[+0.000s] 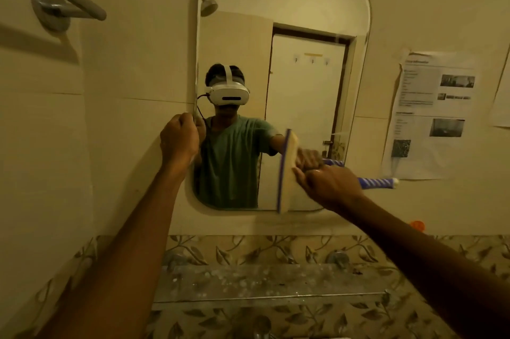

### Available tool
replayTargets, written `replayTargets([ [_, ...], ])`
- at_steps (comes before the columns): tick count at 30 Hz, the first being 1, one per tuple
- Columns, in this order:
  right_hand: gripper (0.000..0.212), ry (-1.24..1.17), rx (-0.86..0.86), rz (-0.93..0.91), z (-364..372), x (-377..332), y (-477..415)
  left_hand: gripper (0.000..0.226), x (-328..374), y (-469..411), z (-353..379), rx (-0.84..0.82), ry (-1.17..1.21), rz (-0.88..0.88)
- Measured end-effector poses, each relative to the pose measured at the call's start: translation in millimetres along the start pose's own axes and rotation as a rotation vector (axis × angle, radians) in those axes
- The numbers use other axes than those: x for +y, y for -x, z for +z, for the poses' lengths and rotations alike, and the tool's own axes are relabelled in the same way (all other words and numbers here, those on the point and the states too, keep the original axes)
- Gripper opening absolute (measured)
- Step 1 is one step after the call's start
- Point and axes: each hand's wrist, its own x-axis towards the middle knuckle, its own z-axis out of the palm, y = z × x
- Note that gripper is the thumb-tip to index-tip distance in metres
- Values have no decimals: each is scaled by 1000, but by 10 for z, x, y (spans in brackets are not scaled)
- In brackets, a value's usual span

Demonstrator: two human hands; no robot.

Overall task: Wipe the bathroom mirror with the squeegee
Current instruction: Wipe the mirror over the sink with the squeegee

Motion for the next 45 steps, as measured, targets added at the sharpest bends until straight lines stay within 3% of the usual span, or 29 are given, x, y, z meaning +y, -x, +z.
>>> replayTargets([
  [5, 67, -53, -1, -92, -148, -691, -611, 31, 46, 35, 15, 69, -13, -13],
  [12, 61, -134, 54, -16, -100, 142, -333, 32, 4, 14, 61, 72, 0, 10],
  [16, 71, -55, -49, 130, -132, 489, -124, 32, 3, 4, 54, 43, 31, -15],
  [19, 83, -70, -42, 129, -174, 434, -118, 31, 13, 15, 51, 48, 6, 2],
  [24, 55, -181, 67, 12, -230, -79, -392, 30, 27, 49, 63, 78, -5, 5],
  [27, 59, -187, 57, 15, -177, -176, -509, 34, 11, 33, 47, 78, 17, -20],
  [33, 54, -306, -18, 225, 98, 347, 0, 31, -20, 21, 73, 95, -7, 3],
  [36, 70, -377, -96, 317, 87, 344, 110, 30, -22, 42, 99, 125, -28, 33],
  [39, 71, -534, 28, 311, -108, 243, 20, 30, -47, 39, 112, 136, -26, 42],
  [45, 26, -1093, 310, 497, -755, 249, -514, 29, -70, 35, 105, 137, -13, 39],
])
